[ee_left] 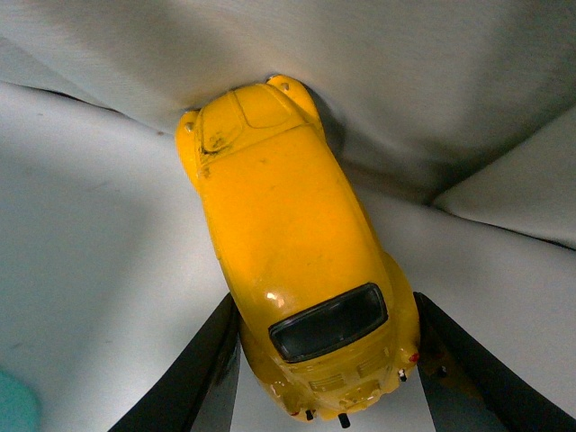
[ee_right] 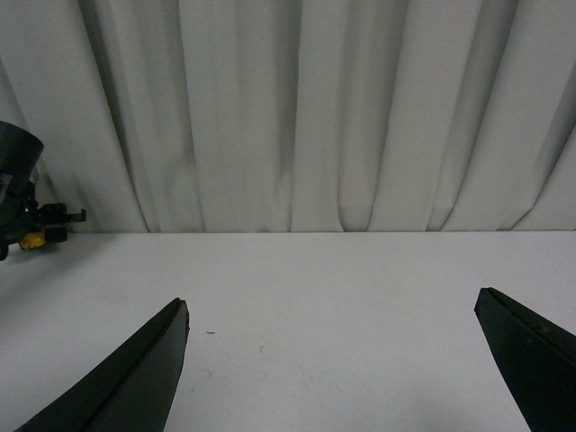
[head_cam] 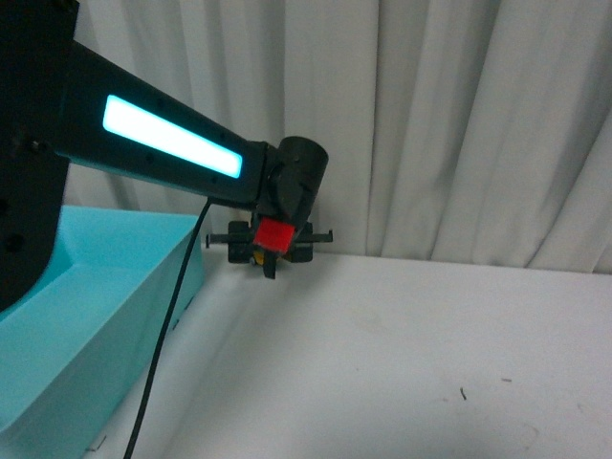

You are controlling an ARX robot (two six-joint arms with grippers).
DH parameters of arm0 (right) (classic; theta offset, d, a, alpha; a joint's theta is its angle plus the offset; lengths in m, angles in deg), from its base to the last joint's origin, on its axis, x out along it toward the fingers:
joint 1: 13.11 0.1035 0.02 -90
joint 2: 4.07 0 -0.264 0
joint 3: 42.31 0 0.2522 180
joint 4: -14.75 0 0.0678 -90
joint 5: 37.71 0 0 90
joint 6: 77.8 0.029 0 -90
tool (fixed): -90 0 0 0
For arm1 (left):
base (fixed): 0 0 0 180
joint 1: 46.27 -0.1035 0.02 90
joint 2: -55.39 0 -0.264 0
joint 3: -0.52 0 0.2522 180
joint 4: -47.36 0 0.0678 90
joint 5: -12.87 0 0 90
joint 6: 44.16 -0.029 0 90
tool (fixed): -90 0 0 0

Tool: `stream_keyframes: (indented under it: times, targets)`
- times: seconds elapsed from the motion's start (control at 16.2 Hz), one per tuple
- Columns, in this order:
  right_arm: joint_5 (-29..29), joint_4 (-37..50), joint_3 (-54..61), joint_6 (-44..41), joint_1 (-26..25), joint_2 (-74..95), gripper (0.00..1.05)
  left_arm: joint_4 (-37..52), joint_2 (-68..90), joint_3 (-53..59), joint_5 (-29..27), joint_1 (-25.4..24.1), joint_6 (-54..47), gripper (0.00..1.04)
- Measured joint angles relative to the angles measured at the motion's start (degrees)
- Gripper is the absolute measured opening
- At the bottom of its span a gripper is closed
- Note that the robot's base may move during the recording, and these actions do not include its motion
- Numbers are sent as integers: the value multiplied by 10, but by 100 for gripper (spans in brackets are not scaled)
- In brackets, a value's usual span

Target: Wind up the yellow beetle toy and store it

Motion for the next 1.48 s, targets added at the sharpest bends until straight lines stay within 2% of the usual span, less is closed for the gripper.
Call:
stream_keyframes:
  times: [0.31, 0.62, 0.8, 0.92, 1.05, 1.23, 1.36, 1.48]
  targets:
    - [0, 0, 0, 0, 0, 0, 98, 95, -178, 216, 70, -33, -15, 50]
    - [0, 0, 0, 0, 0, 0, 98, 132, -397, 418, 200, -73, -8, 50]
    - [0, 0, 0, 0, 0, 0, 98, 191, -485, 519, 222, -135, -15, 50]
    - [0, 0, 0, 0, 0, 0, 98, 219, -527, 577, 252, -189, -42, 50]
    - [0, 0, 0, 0, 0, 0, 98, 233, -562, 654, 314, -243, -80, 50]
    - [0, 0, 0, 0, 0, 0, 98, 257, -581, 725, 404, -261, -153, 50]
    - [0, 0, 0, 0, 0, 0, 98, 310, -551, 744, 411, -293, -253, 49]
    - [0, 0, 0, 0, 0, 0, 98, 308, -493, 730, 386, -320, -311, 49]
